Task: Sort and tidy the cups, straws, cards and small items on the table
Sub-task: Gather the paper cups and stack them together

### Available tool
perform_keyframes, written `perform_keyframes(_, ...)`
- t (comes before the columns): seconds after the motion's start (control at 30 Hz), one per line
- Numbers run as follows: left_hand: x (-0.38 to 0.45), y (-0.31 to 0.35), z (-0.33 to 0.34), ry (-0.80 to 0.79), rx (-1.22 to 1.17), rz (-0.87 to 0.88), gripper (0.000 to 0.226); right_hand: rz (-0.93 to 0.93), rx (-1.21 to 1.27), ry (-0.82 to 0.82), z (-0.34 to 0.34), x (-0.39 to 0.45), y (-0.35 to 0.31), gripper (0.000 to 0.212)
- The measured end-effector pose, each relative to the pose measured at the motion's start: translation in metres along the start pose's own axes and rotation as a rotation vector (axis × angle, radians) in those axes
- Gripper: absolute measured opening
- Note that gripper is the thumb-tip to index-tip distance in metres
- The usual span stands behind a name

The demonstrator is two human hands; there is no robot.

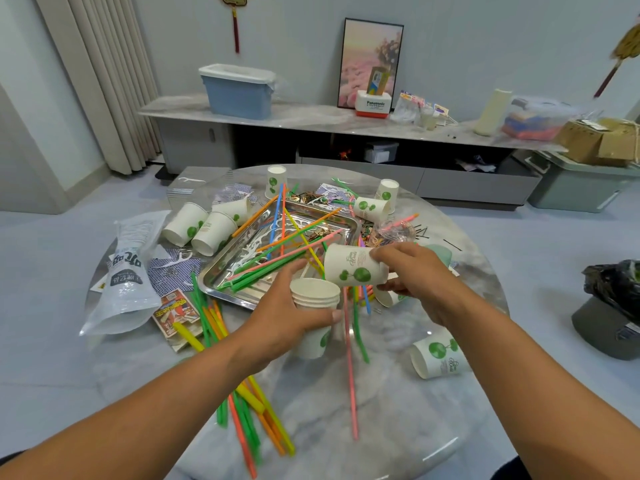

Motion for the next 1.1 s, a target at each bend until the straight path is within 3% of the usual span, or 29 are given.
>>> perform_keyframes(0.07, 0.001, 0.003, -0.007, 0.083, -0.124, -0.056, 0.097, 0.057, 0.077, 0.022, 0.001, 0.002, 0.005, 0.014)
perform_keyframes(0.17, 0.006, 0.003, -0.022, 0.229, -0.49, -0.2, 0.096, 0.146, 0.165, 0.031, 0.001, 0.004, 0.015, 0.024)
perform_keyframes(0.3, 0.012, 0.002, -0.045, 0.381, -0.825, -0.266, 0.048, 0.219, 0.184, -0.064, 0.025, -0.008, 0.025, 0.028)
perform_keyframes(0.43, 0.01, -0.004, -0.052, 0.451, -0.85, -0.28, 0.023, 0.208, 0.268, -0.18, 0.059, -0.025, 0.023, 0.027)
perform_keyframes(0.53, 0.009, 0.001, -0.045, 0.41, -0.695, -0.215, 0.018, 0.119, 0.317, -0.266, 0.078, -0.033, 0.017, 0.023)
perform_keyframes(0.73, 0.003, 0.01, -0.02, 0.167, -0.469, -0.196, 0.039, -0.1, 0.23, -0.296, 0.078, -0.032, 0.005, 0.029)
perform_keyframes(0.8, 0.003, 0.013, -0.024, 0.222, -0.471, -0.156, 0.039, -0.172, 0.065, -0.27, 0.066, -0.028, 0.001, 0.039)
perform_keyframes(0.83, 0.003, 0.014, -0.031, 0.276, -0.417, -0.124, 0.038, -0.222, -0.081, -0.191, 0.054, -0.02, 0.001, 0.046)
perform_keyframes(0.9, 0.003, 0.02, -0.037, 0.307, -0.261, -0.059, 0.052, -0.313, -0.476, 0.097, 0.017, 0.003, 0.002, 0.04)
perform_keyframes(0.97, 0.004, 0.022, -0.032, 0.238, -0.143, -0.013, 0.079, -0.269, -0.843, 0.329, -0.017, 0.019, 0.011, 0.04)
perform_keyframes(1.03, 0.003, 0.022, -0.019, 0.135, -0.073, 0.026, 0.1, -0.106, -0.964, 0.329, -0.032, 0.033, 0.035, 0.048)
perform_keyframes(1.1, 0.0, 0.023, -0.005, 0.038, -0.027, 0.075, 0.1, 0.025, -0.972, 0.283, -0.038, 0.041, 0.057, 0.052)
Point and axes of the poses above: each hand's wrist, its own x-axis towards the middle knuckle, its own z-axis out of the palm, y = z × x, the point moved 10 cm from there along x, towards the middle knuckle, and after that the axes turned 6 degrees about y, right-handed, at the moved point
